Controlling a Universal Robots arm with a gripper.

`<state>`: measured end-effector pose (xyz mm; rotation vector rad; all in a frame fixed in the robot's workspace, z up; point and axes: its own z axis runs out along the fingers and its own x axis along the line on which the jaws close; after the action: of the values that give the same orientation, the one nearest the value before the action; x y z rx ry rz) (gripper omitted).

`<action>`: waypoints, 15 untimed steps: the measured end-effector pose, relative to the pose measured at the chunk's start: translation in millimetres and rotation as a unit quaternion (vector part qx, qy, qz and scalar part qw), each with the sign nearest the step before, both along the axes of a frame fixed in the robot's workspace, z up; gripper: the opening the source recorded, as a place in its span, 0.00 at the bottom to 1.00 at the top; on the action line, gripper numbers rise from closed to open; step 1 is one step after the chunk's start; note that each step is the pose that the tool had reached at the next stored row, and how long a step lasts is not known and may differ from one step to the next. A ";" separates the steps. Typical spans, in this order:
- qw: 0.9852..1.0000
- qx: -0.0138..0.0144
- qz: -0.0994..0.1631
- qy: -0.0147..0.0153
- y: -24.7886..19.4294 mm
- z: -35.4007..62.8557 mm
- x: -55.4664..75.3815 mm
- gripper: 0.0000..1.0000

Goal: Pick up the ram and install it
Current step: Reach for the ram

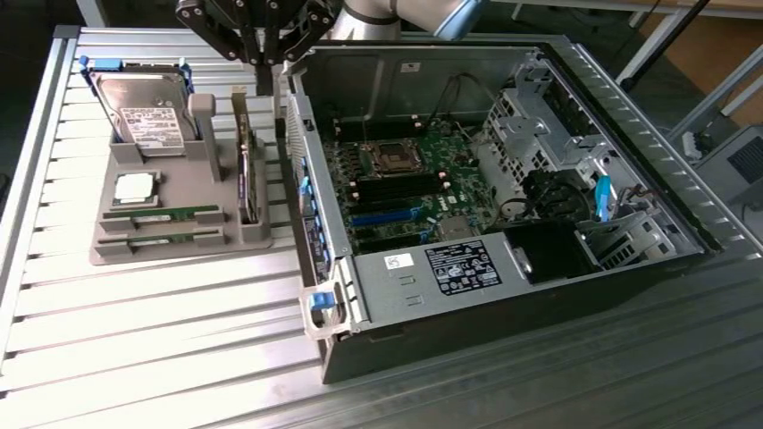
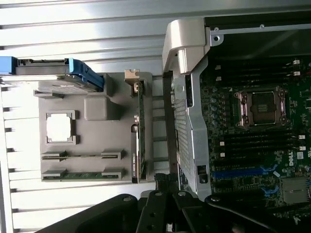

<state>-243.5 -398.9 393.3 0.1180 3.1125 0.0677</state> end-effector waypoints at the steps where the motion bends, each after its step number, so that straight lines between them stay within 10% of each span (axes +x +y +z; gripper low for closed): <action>1: 1.000 0.000 0.000 0.000 0.0 0.0 -1.9 0.09; 15: 1.000 0.000 0.000 0.000 0.0 0.0 -17.5 0.09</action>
<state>-261.0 -398.9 393.3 0.1180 3.1125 0.0677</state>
